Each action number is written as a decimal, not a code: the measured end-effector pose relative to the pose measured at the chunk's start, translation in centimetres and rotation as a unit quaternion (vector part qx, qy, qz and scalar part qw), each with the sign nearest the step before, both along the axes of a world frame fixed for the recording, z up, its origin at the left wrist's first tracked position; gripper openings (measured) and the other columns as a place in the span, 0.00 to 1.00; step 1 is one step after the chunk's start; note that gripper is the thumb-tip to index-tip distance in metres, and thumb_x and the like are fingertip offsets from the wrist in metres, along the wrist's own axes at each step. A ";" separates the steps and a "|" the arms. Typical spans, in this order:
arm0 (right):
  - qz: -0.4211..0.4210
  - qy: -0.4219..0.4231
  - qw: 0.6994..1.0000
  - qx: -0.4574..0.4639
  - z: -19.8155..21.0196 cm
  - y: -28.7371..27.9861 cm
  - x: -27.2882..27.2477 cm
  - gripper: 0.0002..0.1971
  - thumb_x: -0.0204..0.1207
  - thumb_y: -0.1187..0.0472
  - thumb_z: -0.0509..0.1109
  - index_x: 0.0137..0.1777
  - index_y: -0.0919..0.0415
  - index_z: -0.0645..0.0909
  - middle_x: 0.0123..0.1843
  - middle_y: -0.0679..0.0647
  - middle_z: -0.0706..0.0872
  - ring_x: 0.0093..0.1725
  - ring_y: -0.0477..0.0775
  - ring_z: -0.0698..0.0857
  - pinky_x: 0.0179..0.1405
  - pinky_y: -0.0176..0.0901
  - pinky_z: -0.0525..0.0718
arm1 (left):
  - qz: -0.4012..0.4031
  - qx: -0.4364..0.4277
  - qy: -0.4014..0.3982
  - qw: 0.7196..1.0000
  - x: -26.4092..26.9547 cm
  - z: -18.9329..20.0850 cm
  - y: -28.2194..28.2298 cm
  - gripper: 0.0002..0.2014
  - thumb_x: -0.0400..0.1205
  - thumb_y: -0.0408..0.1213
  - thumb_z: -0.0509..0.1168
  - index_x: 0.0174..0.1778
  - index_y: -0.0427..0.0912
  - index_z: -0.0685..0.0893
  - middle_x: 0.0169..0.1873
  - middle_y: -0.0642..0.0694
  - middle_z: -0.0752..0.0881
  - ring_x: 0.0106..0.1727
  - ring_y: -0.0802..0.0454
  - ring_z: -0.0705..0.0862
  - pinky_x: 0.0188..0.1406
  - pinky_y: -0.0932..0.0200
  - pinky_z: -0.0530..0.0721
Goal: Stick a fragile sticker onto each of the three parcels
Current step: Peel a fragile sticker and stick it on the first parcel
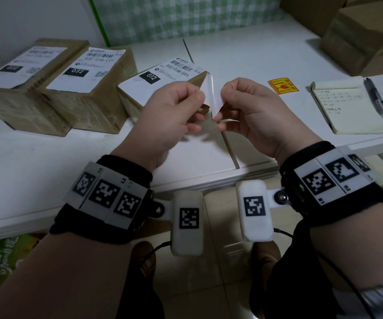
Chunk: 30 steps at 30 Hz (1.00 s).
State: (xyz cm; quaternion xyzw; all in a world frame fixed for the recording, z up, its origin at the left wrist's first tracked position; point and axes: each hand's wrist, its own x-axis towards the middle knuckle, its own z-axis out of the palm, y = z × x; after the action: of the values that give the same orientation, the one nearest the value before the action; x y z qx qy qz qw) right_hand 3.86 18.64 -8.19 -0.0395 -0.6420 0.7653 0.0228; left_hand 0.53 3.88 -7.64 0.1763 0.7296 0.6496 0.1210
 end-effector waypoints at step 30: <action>-0.199 0.007 0.979 0.042 -0.4 0.9 -0.6 0.10 0.74 0.71 0.67 0.35 0.58 0.75 0.31 0.51 0.79 0.25 0.46 0.79 0.30 0.37 0.83 | 0.060 0.099 -0.077 0.990 -0.5 0.7 -0.5 0.09 0.84 0.34 0.60 0.38 0.43 0.81 0.43 0.42 0.87 0.47 0.51 0.88 0.48 0.56 0.87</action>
State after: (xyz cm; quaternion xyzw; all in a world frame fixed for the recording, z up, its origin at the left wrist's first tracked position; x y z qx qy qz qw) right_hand 3.30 19.53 -8.57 -0.1599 -0.6523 0.7184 0.1810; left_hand 0.06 3.37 -6.94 0.0924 0.6596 0.7363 0.1192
